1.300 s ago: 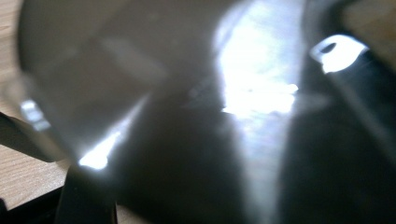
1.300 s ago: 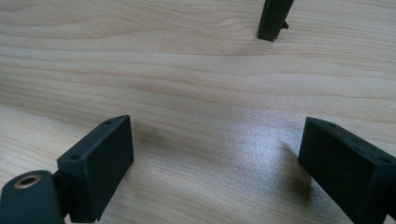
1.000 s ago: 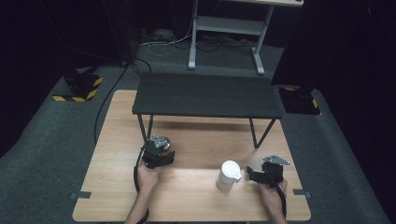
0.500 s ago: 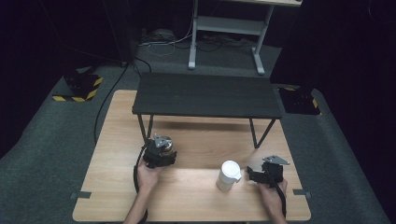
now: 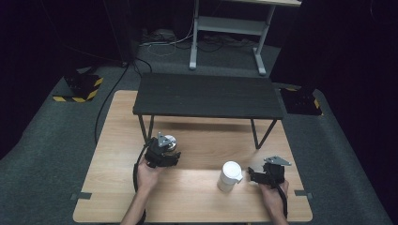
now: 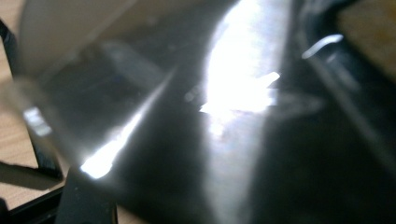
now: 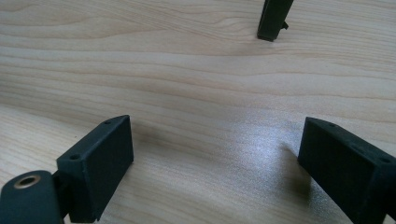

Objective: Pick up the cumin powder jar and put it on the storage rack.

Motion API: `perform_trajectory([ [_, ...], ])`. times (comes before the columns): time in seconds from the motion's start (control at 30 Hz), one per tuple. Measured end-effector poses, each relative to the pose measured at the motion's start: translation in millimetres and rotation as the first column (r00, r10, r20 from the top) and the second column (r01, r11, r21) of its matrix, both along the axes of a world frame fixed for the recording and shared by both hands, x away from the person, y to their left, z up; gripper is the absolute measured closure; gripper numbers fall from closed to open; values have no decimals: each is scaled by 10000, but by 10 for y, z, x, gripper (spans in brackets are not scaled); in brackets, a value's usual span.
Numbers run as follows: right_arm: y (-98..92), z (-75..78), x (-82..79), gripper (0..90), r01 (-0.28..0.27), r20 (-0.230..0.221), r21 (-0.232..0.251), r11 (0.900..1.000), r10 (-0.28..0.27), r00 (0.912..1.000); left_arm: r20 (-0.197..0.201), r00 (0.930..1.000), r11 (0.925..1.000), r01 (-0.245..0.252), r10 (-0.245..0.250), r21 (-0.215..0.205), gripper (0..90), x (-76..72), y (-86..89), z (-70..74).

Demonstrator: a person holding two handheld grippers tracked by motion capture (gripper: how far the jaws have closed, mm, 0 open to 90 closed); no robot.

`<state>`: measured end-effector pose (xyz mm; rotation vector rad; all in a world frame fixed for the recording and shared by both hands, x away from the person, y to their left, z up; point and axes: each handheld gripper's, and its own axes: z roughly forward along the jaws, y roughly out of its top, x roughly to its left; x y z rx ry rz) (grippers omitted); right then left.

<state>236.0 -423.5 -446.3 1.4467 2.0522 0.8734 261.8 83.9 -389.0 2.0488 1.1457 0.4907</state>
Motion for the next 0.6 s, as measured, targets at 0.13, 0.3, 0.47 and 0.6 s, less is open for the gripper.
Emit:
perform_trajectory([
  [0.13,6,-1,-2,98,36,4,2,10000,-36,10000,-3,9993,9993,366,-366,-58,313,11,-13,126],
  [0.3,8,-1,-3,97,48,11,-2,10000,-48,10000,-35,9977,9975,682,-683,-178,313,29,-34,257],
  [0.47,8,-1,-3,98,56,7,0,10000,-56,10000,-80,9956,9955,937,-939,-156,313,48,-66,393],
  [0.6,7,-2,-3,98,47,14,-5,10000,-47,10000,-86,9933,9932,1154,-1156,-182,313,64,-81,511],
])
